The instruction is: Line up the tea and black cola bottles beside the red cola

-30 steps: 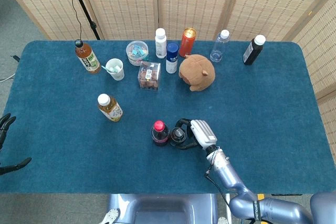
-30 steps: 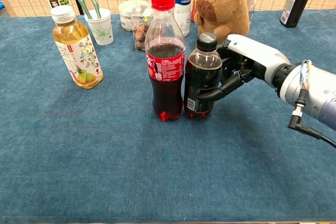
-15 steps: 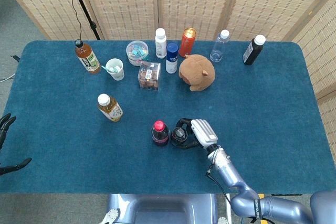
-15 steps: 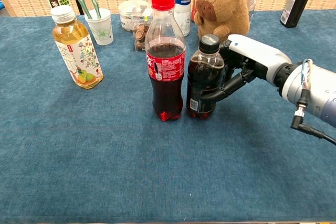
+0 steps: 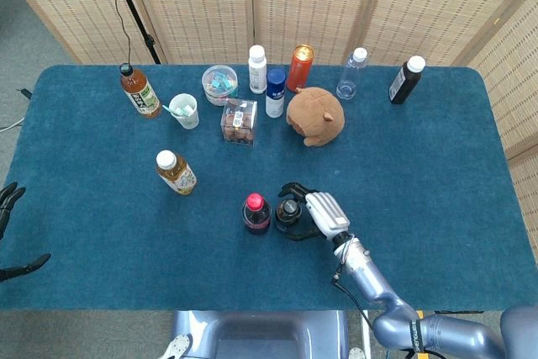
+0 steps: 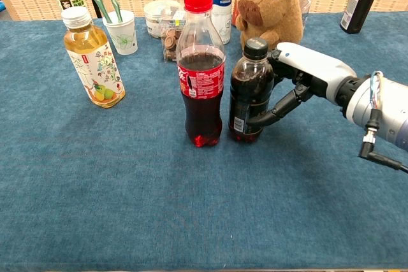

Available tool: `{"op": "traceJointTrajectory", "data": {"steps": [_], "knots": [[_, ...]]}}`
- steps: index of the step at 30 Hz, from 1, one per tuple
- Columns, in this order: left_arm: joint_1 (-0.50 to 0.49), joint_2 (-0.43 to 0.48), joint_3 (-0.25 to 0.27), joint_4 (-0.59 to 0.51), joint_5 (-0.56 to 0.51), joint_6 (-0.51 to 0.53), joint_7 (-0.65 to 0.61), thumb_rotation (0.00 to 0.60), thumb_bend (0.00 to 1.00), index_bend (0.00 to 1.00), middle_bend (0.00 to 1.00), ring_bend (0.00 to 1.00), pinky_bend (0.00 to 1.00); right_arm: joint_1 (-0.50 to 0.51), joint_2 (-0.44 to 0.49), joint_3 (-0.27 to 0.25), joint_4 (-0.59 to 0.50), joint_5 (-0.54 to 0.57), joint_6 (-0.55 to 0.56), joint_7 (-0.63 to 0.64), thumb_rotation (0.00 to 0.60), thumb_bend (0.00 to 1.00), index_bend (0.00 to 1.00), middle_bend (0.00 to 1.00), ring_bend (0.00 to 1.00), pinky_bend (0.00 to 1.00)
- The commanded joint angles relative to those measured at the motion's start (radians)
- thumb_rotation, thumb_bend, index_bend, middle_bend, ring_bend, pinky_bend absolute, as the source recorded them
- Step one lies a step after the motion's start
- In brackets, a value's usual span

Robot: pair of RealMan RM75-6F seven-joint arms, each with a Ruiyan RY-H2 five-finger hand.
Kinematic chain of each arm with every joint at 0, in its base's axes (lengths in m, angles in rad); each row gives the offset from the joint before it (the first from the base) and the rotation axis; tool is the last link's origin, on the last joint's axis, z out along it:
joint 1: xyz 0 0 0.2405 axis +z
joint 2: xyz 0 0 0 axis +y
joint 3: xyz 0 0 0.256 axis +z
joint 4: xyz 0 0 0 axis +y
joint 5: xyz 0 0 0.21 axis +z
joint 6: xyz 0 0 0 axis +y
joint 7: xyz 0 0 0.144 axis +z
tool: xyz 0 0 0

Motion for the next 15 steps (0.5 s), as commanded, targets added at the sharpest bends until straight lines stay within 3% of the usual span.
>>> {"op": "traceJointTrajectory", "data": {"steps": [1,5,9,15], "knots": [[0.000,0.001,0.000,0.000,0.001,0.000,-0.003,0.600,0.03,0.00,0.00,0.00,0.00,-0.002,0.006,-0.003,-0.012,-0.003,0.005,-0.007,0.600,0.12,0.24,0.18,0.33,0.30],[0.000,0.002,0.000,0.002,0.001,0.001,-0.010,0.600,0.03,0.00,0.00,0.00,0.00,-0.008,0.033,-0.013,-0.056,-0.004,0.008,-0.032,0.600,0.08,0.16,0.09,0.24,0.23],[0.000,0.005,-0.002,0.009,0.001,0.003,-0.028,0.600,0.03,0.00,0.00,0.00,0.00,-0.023,0.105,-0.032,-0.146,0.036,0.000,-0.118,0.600,0.00,0.01,0.00,0.01,0.05],[-0.009,0.008,-0.006,0.034,0.010,0.002,-0.072,0.600,0.03,0.00,0.00,0.00,0.00,-0.074,0.239,-0.056,-0.289,0.069,0.080,-0.283,0.600,0.00,0.00,0.00,0.00,0.00]]}}
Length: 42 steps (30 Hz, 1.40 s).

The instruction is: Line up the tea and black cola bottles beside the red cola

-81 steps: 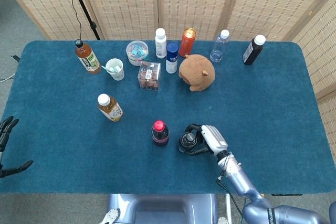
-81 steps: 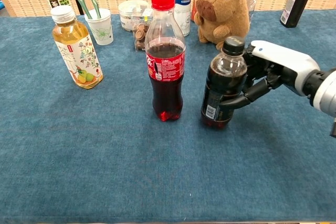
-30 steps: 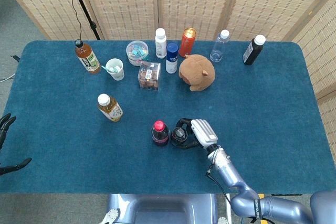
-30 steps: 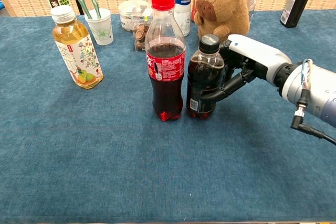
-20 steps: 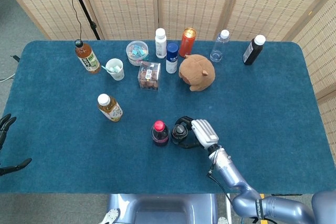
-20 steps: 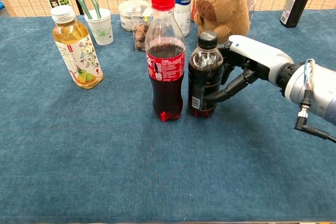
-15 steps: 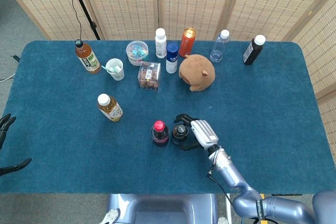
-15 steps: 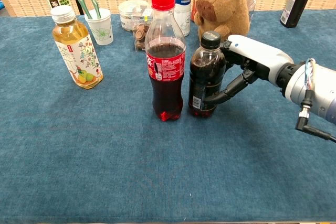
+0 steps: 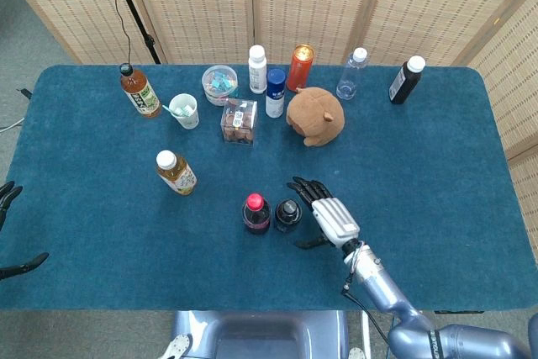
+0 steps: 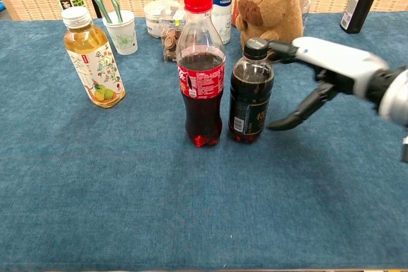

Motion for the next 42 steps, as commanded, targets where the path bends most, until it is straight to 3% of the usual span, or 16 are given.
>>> {"op": "traceJointTrajectory", "data": {"steps": [1,6,10,15,21,32,42], "knots": [[-0.007,-0.001,-0.006,0.020,0.005,0.002,-0.027,0.600,0.03,0.00,0.00,0.00,0.00,-0.043,0.102,-0.023,-0.103,0.025,0.060,-0.103,0.600,0.00,0.00,0.00,0.00,0.00],[-0.050,-0.017,-0.030,0.092,-0.012,-0.048,-0.151,0.600,0.02,0.00,0.00,0.00,0.00,-0.120,0.278,-0.095,-0.183,-0.044,0.156,-0.233,0.600,0.00,0.00,0.00,0.00,0.00],[-0.098,-0.058,-0.048,0.173,-0.027,-0.110,-0.227,0.600,0.02,0.00,0.00,0.00,0.00,-0.179,0.366,-0.148,-0.226,-0.124,0.234,-0.284,0.600,0.00,0.00,0.00,0.00,0.00],[-0.170,-0.137,-0.049,0.321,-0.013,-0.204,-0.408,0.600,0.01,0.00,0.00,0.00,0.00,-0.293,0.416,-0.209,-0.151,-0.302,0.414,-0.186,0.600,0.00,0.00,0.00,0.00,0.00],[-0.220,-0.252,-0.060,0.489,0.003,-0.219,-0.551,0.600,0.00,0.00,0.00,0.00,0.00,-0.394,0.425,-0.261,-0.042,-0.378,0.531,-0.029,0.600,0.00,0.00,0.00,0.00,0.00],[-0.316,-0.471,-0.061,0.771,0.024,-0.252,-0.766,0.600,0.00,0.00,0.00,0.00,0.00,-0.435,0.429,-0.247,0.043,-0.395,0.558,0.119,0.600,0.00,0.00,0.00,0.00,0.00],[-0.431,-0.565,-0.047,0.820,0.045,-0.343,-0.847,0.600,0.00,0.00,0.00,0.00,0.00,-0.437,0.445,-0.235,0.032,-0.410,0.536,0.176,0.600,0.00,0.00,0.00,0.00,0.00]]}}
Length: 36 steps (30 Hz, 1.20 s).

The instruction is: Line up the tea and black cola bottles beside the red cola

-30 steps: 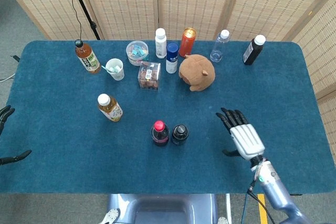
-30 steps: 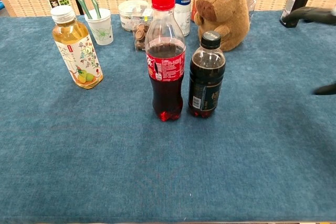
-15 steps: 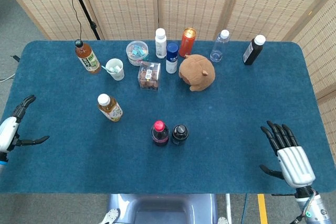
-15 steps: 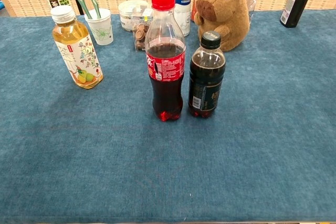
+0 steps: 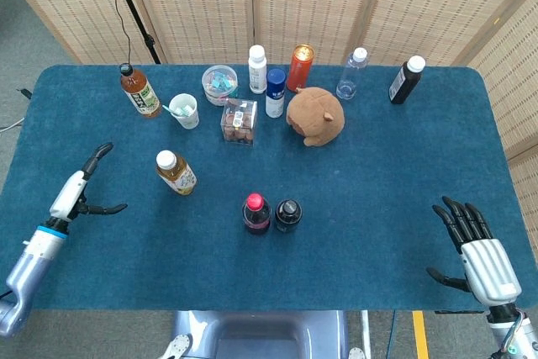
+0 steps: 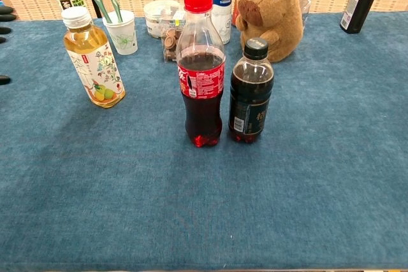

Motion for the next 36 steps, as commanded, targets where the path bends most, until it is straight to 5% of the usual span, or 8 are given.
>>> {"op": "traceJointTrajectory", "data": {"steps": [1,22,26,28,30,33,36], "knots": [[-0.040,-0.027,0.001,0.006,-0.001,-0.041,-0.032,0.600,0.00,0.00,0.00,0.00,0.00,0.000,0.005,0.004,-0.002,-0.005,-0.005,0.012,0.600,0.00,0.00,0.00,0.00,0.00],[-0.194,-0.245,-0.060,0.121,-0.085,-0.149,-0.016,0.600,0.00,0.00,0.00,0.00,0.00,-0.013,0.033,0.029,-0.017,-0.002,-0.029,0.063,0.600,0.00,0.00,0.00,0.00,0.00],[-0.208,-0.257,-0.071,0.112,-0.101,-0.157,0.019,0.600,0.10,0.01,0.00,0.03,0.18,-0.015,0.036,0.033,-0.017,-0.003,-0.028,0.078,0.600,0.00,0.00,0.00,0.00,0.00],[-0.211,-0.263,-0.081,0.101,-0.121,-0.168,0.051,0.600,0.21,0.11,0.08,0.16,0.33,-0.017,0.037,0.036,-0.017,-0.004,-0.026,0.081,0.600,0.00,0.00,0.00,0.00,0.00],[-0.213,-0.273,-0.091,0.095,-0.138,-0.171,0.092,0.600,0.34,0.33,0.26,0.35,0.46,-0.018,0.037,0.037,-0.017,-0.007,-0.026,0.086,0.600,0.00,0.00,0.00,0.00,0.00],[-0.209,-0.283,-0.103,0.092,-0.157,-0.163,0.125,0.600,0.42,0.53,0.43,0.49,0.57,-0.018,0.037,0.040,-0.016,-0.006,-0.027,0.087,0.600,0.00,0.00,0.00,0.00,0.00],[-0.197,-0.284,-0.114,0.084,-0.171,-0.139,0.139,0.600,0.44,0.60,0.49,0.54,0.60,-0.018,0.036,0.043,-0.017,-0.008,-0.029,0.090,0.600,0.00,0.00,0.00,0.00,0.00]]}}
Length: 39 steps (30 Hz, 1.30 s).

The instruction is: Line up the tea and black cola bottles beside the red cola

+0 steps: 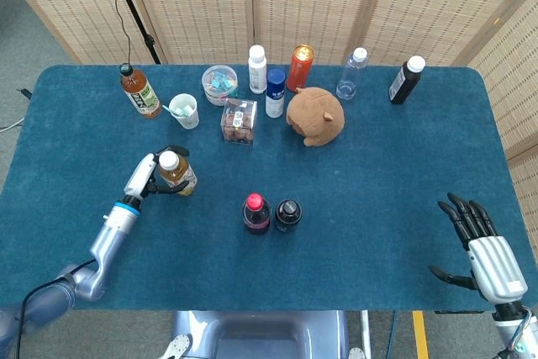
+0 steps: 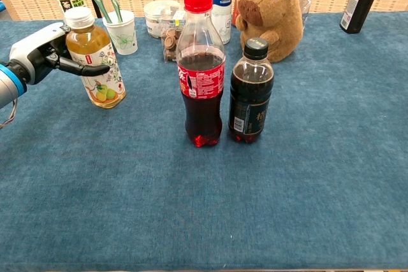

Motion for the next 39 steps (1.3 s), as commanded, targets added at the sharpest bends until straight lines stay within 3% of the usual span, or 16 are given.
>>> {"op": "traceJointTrajectory", "data": {"steps": [1,6,11,21,29,39], "knots": [[0.013,0.002,-0.008,-0.014,-0.008,0.025,0.003,0.600,0.44,0.61,0.50,0.55,0.60,0.000,-0.001,0.001,-0.001,-0.002,-0.001,0.000,0.600,0.00,0.00,0.00,0.00,0.00],[0.040,0.052,0.020,-0.083,0.041,0.102,-0.026,0.600,0.44,0.62,0.51,0.56,0.60,0.000,-0.004,0.003,-0.005,-0.004,-0.008,-0.004,0.600,0.00,0.00,0.00,0.00,0.00],[0.054,0.135,0.095,-0.229,0.139,0.155,-0.038,0.600,0.43,0.61,0.51,0.56,0.60,-0.002,-0.004,0.005,-0.006,-0.003,-0.010,-0.011,0.600,0.00,0.00,0.00,0.00,0.00],[0.023,0.160,0.150,-0.413,0.207,0.134,0.132,0.600,0.42,0.61,0.51,0.55,0.60,-0.003,-0.007,0.008,-0.013,-0.004,-0.020,-0.019,0.600,0.00,0.00,0.00,0.00,0.00],[0.012,0.129,0.137,-0.417,0.178,0.111,0.208,0.600,0.41,0.60,0.51,0.54,0.60,-0.004,-0.003,0.008,-0.013,-0.002,-0.027,-0.012,0.600,0.00,0.00,0.00,0.00,0.00],[0.004,0.096,0.122,-0.384,0.137,0.084,0.200,0.600,0.41,0.60,0.51,0.54,0.60,-0.004,0.000,0.009,-0.019,-0.007,-0.028,-0.008,0.600,0.00,0.00,0.00,0.00,0.00]]}}
